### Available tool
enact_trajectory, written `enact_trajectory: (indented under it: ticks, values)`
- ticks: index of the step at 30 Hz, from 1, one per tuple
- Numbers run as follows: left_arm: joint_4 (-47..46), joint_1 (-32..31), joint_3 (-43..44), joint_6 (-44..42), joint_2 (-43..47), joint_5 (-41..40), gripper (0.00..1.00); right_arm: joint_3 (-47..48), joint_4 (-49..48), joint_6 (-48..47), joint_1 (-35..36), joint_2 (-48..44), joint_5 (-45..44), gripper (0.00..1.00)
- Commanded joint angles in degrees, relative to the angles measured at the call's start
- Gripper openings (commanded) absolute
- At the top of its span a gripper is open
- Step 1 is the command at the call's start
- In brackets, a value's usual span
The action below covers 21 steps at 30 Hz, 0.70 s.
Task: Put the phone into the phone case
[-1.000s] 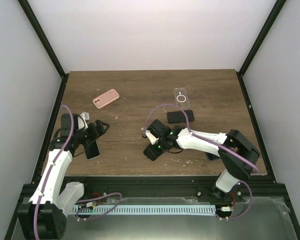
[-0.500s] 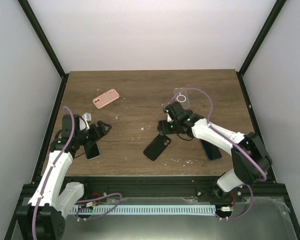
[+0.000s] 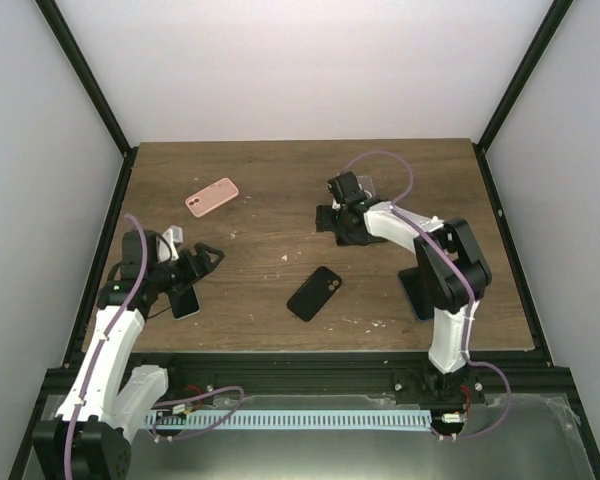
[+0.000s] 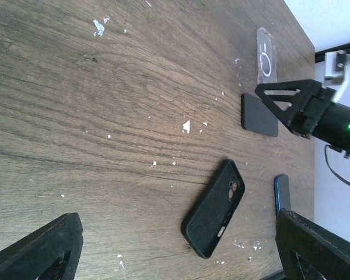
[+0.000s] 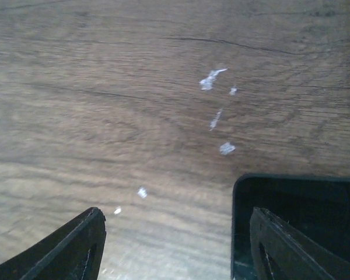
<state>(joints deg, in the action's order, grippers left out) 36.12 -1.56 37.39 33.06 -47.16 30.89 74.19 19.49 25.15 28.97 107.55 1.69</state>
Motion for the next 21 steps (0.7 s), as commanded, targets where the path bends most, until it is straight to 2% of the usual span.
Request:
enact_trajectory:
  ticks: [1,16,21]
  values:
    - [0.39,-0.28,0.82,-1.03,0.41,1.13,0.91,5.31,-0.08,-1.22,-1.73,4.4,-0.57,0.69]
    - [-0.08,-0.28,0.37,-0.76,0.32,1.63,0.91,9.5,3.18,-4.75,-3.31,13.23,1.98,0.69]
    - [-0.39,-0.28,0.01,-0.39,0.44,1.5,0.91,6.95,3.63,-5.76,-3.31,11.26,3.6,0.69]
